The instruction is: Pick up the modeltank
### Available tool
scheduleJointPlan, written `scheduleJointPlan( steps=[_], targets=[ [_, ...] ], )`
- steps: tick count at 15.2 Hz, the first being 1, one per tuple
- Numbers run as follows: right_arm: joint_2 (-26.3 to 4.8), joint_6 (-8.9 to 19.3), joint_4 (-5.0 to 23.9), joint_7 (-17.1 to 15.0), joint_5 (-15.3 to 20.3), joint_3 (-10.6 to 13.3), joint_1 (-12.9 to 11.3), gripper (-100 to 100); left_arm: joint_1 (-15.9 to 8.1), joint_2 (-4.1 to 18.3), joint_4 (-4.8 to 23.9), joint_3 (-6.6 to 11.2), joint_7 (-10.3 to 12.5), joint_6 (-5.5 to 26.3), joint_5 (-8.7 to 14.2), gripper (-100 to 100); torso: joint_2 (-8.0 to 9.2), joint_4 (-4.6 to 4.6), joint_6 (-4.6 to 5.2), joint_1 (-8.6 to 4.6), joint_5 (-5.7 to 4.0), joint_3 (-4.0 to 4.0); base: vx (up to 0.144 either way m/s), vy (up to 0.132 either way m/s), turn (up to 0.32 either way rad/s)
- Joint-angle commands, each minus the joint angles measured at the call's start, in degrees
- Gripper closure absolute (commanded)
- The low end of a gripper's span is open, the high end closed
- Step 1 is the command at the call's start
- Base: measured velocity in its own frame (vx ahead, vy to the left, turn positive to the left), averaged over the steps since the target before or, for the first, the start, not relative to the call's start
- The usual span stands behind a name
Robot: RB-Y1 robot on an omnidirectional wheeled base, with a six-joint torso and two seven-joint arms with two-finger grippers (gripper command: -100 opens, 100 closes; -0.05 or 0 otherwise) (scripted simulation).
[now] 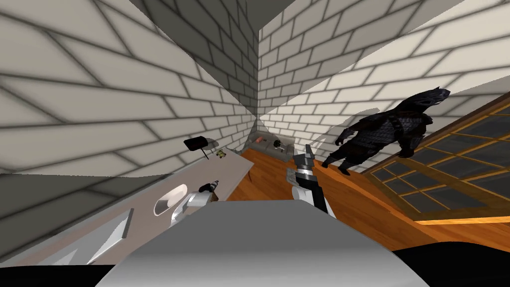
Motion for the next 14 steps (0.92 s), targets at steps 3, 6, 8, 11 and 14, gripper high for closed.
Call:
scheduleJointPlan(
  steps=[3, 6, 8, 11, 14],
  targets=[
    [0.0, 0.0, 0.0, 0.0, 0.0, 0.0, 0.0, 0, -0.4, 0.0, 1.3, 0.00, -0.4, 3.9, -0.3, -100, -0.01, 0.00, 0.02, -0.03, -0.01, 0.00, -0.015, 0.021, -0.120],
    [0.0, 0.0, 0.0, 0.0, 0.0, 0.0, 0.0, 0, -1.1, 0.5, 3.9, 0.08, -1.1, 8.0, 0.0, -100, -0.02, -0.01, 0.01, -0.05, -0.01, -0.01, -0.015, 0.023, -0.145],
    [0.0, 0.0, 0.0, 0.0, 0.0, 0.0, 0.0, 0, -1.4, 0.7, 5.1, 0.12, -1.4, 10.2, 0.1, -100, -0.01, 0.00, 0.02, -0.02, -0.01, -0.01, -0.019, 0.030, -0.161],
    [0.0, 0.0, 0.0, 0.0, 0.0, 0.0, 0.0, 0, -1.7, 0.9, 6.1, 0.16, -1.7, 12.7, 0.1, -100, -0.01, 0.00, 0.02, -0.01, 0.00, 0.00, -0.017, 0.028, -0.127],
    [0.0, 0.0, 0.0, 0.0, 0.0, 0.0, 0.0, 0, -2.2, 1.2, 7.9, 0.22, -2.3, 15.9, 0.3, -100, -0.02, -0.01, 0.02, -0.02, -0.01, -0.01, -0.015, 0.025, -0.151]
  ],
)
